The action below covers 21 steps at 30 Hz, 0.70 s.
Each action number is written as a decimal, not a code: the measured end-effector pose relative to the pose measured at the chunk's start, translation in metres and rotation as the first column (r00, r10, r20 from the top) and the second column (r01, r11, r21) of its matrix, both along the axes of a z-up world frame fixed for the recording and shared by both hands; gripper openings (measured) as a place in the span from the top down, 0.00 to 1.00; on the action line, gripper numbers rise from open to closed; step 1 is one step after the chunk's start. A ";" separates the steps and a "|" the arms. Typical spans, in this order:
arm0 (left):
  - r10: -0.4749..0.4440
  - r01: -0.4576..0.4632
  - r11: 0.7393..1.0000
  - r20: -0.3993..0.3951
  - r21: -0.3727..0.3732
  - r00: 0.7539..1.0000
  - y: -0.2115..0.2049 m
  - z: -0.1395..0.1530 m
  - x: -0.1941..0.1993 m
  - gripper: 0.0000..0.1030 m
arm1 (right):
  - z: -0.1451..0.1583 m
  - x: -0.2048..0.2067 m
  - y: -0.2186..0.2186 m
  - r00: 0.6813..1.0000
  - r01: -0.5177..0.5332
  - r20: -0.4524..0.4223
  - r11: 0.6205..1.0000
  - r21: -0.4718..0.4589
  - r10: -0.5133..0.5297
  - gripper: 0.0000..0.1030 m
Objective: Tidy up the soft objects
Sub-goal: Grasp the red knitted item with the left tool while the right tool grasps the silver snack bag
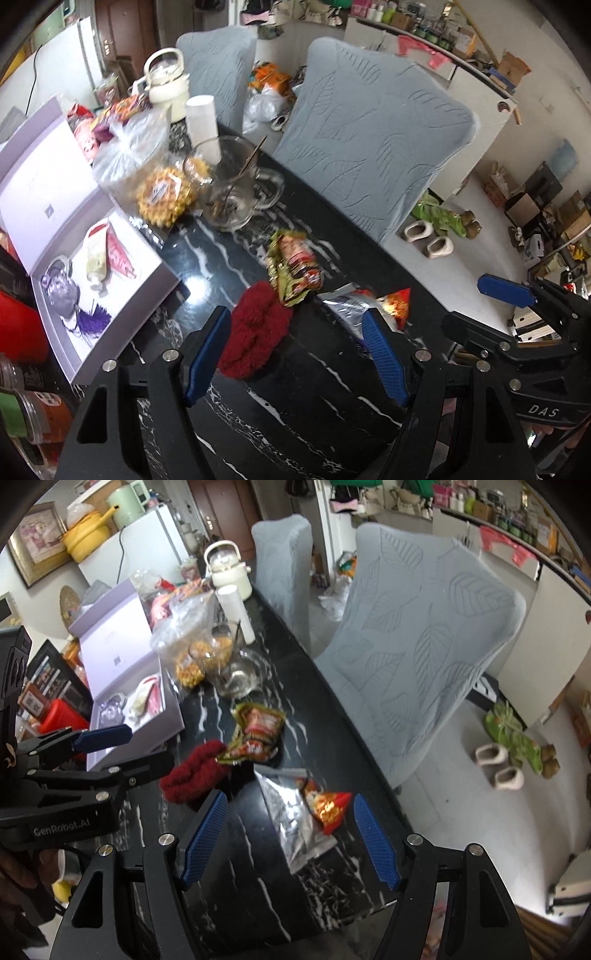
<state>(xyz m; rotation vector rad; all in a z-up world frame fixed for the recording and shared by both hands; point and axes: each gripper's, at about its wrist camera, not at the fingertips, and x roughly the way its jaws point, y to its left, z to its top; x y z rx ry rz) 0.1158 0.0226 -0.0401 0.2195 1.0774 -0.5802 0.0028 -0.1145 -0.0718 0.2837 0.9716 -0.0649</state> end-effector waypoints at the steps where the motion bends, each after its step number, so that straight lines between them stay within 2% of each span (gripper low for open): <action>1: 0.005 -0.005 1.000 -0.008 0.008 1.000 0.001 -0.005 0.001 0.29 | -0.004 0.001 0.000 1.000 -0.002 -0.006 1.000 0.006 0.002 0.30; 13: 0.046 -0.042 0.998 -0.080 0.051 0.996 0.012 -0.062 0.021 0.29 | -0.071 0.011 0.008 0.990 -0.056 -0.126 0.994 0.090 0.067 0.33; 21: 0.041 -0.031 0.996 -0.131 0.081 0.990 0.014 -0.102 0.031 0.29 | -0.100 0.023 0.010 0.980 -0.074 -0.178 0.993 0.090 0.089 0.36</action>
